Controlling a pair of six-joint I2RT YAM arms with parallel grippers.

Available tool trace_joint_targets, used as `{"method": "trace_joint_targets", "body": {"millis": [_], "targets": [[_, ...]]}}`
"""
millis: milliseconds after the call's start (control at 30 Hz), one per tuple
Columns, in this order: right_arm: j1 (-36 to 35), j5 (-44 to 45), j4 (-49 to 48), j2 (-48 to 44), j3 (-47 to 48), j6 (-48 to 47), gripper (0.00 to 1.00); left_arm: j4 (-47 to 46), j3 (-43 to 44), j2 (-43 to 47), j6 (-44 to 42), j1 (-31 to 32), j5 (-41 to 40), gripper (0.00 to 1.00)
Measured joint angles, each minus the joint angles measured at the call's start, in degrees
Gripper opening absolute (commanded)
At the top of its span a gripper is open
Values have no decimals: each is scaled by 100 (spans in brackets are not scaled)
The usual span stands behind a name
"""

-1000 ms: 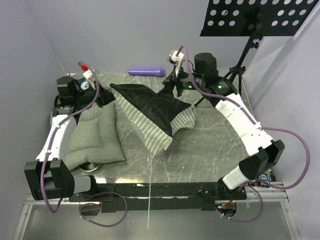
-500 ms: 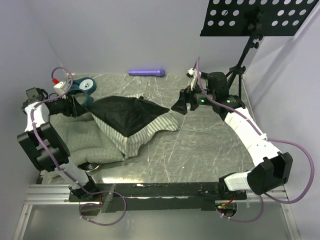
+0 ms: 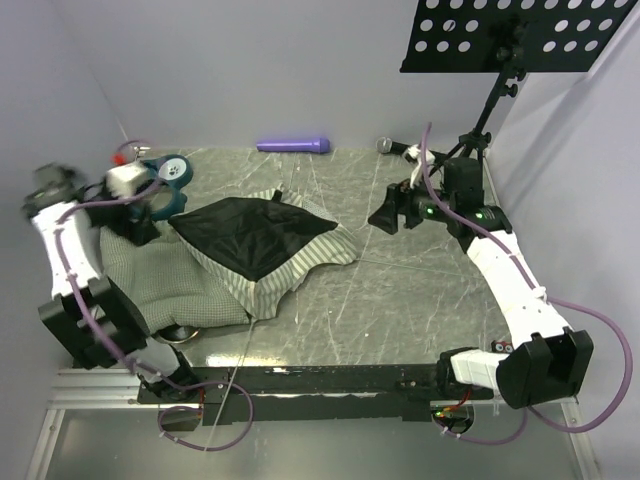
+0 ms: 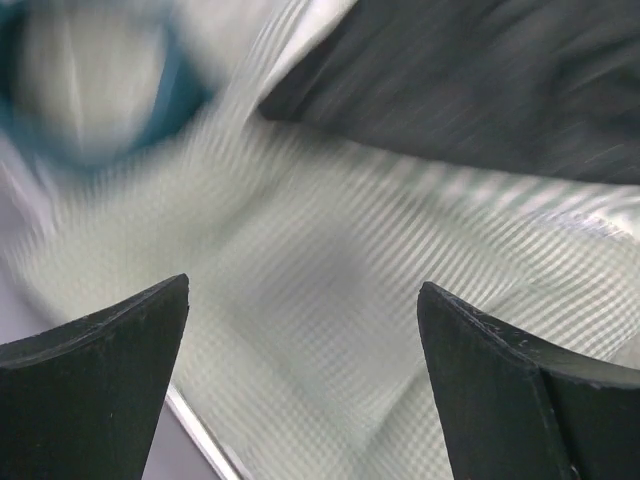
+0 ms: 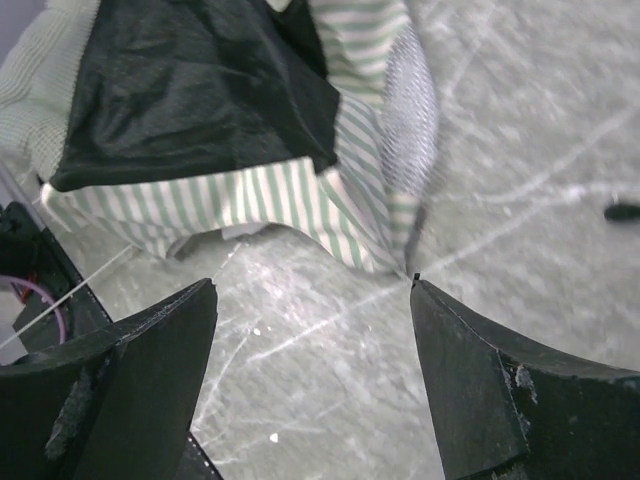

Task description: Set up the pet tent

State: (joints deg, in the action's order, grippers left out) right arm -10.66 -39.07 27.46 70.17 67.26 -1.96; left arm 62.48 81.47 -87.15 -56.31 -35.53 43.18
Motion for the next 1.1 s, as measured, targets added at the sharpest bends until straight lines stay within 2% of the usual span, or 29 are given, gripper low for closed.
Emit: {"method": "trace_joint_targets", "body": {"millis": [100,133,233,300,367,433,500,600,633,767,800,967,1100], "targets": [[319,-37,114,-164,-214,37,87,-149,374,249,61,1360,0,100],[446,-57,131,-234,-275,81,88,-334,522,262,160,2033,33,100],[852,-44,131,-549,-496,238,96,-1003,710,168,518,3740,140,100],[1040,28,155,-756,-592,258,100,-1414,730,4,710,4538,234,100],[1228,-63,267,-868,-595,17,97,-1864,782,-295,922,5152,334,100],[1464,-245,553,-863,-551,-409,92,-2081,964,-669,1045,5587,358,95],[1797,-435,1110,-616,-385,-944,87,-2350,1427,-1281,1176,6081,352,83],[2212,-511,1801,-90,-70,-1550,86,-2813,1906,-2022,1410,6749,352,73],[2341,-503,1961,83,0,-1725,86,-2911,2026,-2234,1421,6946,339,72],[2610,-223,2656,326,24,-2321,85,-2981,2675,-3244,1220,7759,-4,84],[2605,-184,2754,313,24,-2404,85,-2977,2761,-3407,1165,7877,-68,83],[2603,125,3064,297,-52,-2765,83,-2942,2898,-4011,780,8146,-417,64],[2603,245,3206,299,-122,-2931,82,-2918,2920,-4179,474,8223,-667,69]]}}
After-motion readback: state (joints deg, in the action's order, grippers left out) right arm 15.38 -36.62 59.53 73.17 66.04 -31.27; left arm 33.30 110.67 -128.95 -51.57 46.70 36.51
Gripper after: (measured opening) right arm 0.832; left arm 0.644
